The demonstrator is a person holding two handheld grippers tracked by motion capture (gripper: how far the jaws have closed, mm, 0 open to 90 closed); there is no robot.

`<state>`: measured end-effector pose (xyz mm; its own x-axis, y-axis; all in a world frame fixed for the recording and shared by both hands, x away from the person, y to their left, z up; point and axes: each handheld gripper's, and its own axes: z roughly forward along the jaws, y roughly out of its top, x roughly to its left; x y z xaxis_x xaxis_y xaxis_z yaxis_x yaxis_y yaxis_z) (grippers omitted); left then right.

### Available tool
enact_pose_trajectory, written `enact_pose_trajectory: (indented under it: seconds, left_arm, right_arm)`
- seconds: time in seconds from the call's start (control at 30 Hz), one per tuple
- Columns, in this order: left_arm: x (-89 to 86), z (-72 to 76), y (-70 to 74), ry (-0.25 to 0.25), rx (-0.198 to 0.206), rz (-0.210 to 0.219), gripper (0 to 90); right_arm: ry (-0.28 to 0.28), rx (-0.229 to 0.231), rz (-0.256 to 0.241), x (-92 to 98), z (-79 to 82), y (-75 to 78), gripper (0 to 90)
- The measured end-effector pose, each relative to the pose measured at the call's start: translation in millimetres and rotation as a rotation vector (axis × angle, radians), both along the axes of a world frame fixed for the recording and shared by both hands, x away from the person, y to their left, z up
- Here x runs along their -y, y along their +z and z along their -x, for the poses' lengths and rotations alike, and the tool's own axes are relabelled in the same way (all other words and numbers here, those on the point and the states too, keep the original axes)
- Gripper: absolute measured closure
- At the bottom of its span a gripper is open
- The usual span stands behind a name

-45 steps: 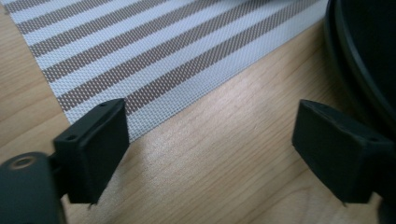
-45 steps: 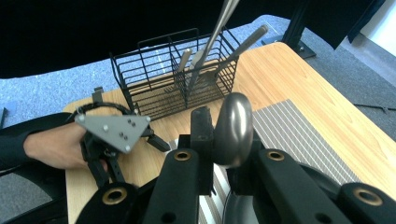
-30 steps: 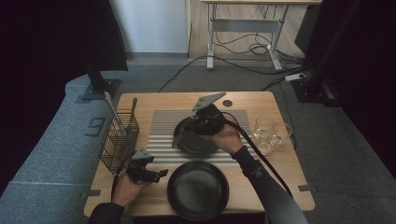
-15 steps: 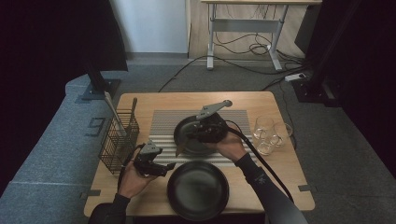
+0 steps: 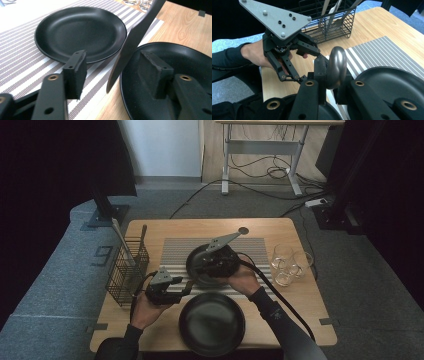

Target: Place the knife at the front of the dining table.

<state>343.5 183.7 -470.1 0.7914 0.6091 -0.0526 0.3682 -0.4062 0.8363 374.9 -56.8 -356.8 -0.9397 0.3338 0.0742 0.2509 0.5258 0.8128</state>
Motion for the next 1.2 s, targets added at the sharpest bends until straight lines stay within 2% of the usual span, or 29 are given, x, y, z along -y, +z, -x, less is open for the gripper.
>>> enact_pose_trajectory:
  seconds: [0.13, 0.2, 0.5, 0.53, 0.73, 0.9, 1.2]
  left_arm:
    - [1.0, 0.8, 0.9, -0.028, -0.001, 0.015, 47.2]
    - [1.9, 0.8, 0.0, -0.046, -0.004, 0.015, 52.3]
    - [1.6, 1.3, -0.5, -0.053, -0.012, 0.019, 69.4]
    - [2.7, 2.9, 0.3, -0.057, -0.002, 0.001, 70.4]
    - [5.2, 6.4, 0.2, -0.054, 0.030, -0.045, 76.7]
    - [3.9, 7.2, 0.0, -0.043, 0.042, -0.063, 84.2]
    - [7.3, 13.5, 1.8, -0.063, 0.088, -0.105, 89.0]
  right_arm:
    - [0.013, -0.004, -0.004, -3.0, 0.5, -1.2, 82.3]
    - [0.025, -0.010, -0.012, -5.4, 1.1, -1.8, 82.3]
    - [0.033, -0.008, -0.013, -8.2, 0.7, -0.6, 82.3]
    - [0.033, -0.010, -0.014, -7.9, -0.1, -0.7, 82.2]
    - [0.013, -0.021, -0.013, -4.7, -6.5, -2.0, 79.3]
    - [-0.006, -0.038, -0.015, -2.3, -13.9, -4.9, 75.8]
    - [-0.050, -0.049, -0.032, 0.3, -23.4, -8.7, 69.6]
